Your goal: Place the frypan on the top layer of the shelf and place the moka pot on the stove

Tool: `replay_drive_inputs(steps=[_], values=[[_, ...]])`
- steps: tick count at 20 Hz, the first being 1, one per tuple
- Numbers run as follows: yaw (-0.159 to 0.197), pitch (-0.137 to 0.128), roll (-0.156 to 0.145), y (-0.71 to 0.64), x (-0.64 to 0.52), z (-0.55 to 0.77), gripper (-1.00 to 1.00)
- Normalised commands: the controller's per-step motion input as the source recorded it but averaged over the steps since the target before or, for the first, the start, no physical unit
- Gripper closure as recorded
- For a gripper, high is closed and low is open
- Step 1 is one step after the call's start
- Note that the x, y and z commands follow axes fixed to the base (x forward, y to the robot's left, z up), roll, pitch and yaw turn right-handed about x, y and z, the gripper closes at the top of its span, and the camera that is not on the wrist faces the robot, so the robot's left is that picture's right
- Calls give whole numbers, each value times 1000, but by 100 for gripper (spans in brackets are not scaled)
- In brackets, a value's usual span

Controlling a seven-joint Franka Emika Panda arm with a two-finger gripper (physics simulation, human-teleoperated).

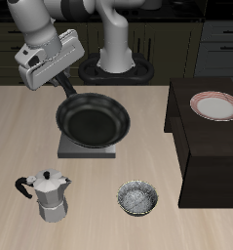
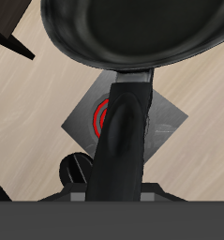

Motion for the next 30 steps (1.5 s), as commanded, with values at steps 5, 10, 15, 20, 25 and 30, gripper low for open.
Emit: replay_drive_inputs(steps=[5,10,15,20,25,30], values=[[-27,0,-21,64,167,19,100],[11,25,-5,111,252,-141,100],[21,24,35,192,128,-205,100],[36,2,15,220,91,-103,100],[-3,11,8,166,32,13,100],[3,9,-6,61,72,-56,100]])
